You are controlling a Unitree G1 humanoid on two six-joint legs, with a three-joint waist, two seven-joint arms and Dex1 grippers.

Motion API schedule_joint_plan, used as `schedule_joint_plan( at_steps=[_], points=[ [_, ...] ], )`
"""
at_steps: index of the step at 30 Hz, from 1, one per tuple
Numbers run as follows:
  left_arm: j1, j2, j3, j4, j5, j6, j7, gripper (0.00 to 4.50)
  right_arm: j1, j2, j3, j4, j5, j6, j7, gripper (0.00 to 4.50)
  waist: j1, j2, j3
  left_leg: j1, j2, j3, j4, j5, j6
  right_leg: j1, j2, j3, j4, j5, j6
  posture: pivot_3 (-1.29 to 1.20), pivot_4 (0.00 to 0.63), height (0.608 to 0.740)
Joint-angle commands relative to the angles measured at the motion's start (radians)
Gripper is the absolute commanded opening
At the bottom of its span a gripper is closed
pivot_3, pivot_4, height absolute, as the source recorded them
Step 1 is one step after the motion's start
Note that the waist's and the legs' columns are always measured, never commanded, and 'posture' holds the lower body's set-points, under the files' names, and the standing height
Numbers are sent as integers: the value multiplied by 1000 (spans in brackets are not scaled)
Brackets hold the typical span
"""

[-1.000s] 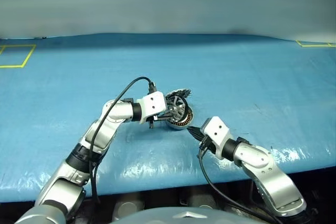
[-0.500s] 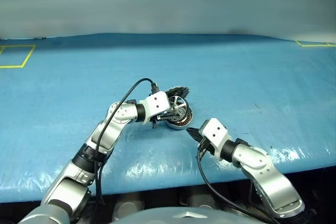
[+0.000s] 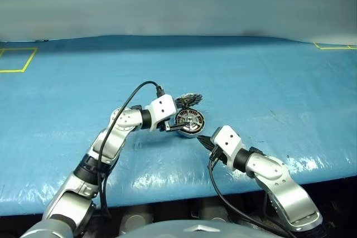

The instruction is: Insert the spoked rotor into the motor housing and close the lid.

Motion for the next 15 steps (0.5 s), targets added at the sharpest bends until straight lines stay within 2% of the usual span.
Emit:
schedule_joint_plan(
  at_steps=[1, 6, 12, 15],
  points=[
    [32, 13, 60, -114, -102, -1, -44, 3328, -18, 16, -62, -48, 37, -33, -10, 0, -2, 0, 0, 0, 0, 0, 0, 0, 0, 0, 0, 0, 0, 0, 0, 0, 150, 740],
    [103, 24, 133, -149, -186, 38, -26, 3328, -94, 71, -97, -58, 94, -57, -16, 0, -3, 0, 0, 0, 0, 0, 0, 0, 0, 0, 0, 0, 0, 0, 0, 0, 150, 740],
    [175, 60, 153, -122, -135, 7, 27, 3328, -224, 140, -18, 196, -38, -82, -116, 0, -3, 0, 0, 1, 0, 0, 0, 0, 0, 0, 0, 1, 0, 0, 0, 0, 150, 740],
    [212, 75, 162, -155, -155, 14, 25, 3328, -253, 175, -9, 260, -12, -109, -95, 0, -2, 0, 0, 0, -1, 0, -1, 0, 0, 0, -1, 1, 0, 0, 0, 0, 150, 740]
  ],
)
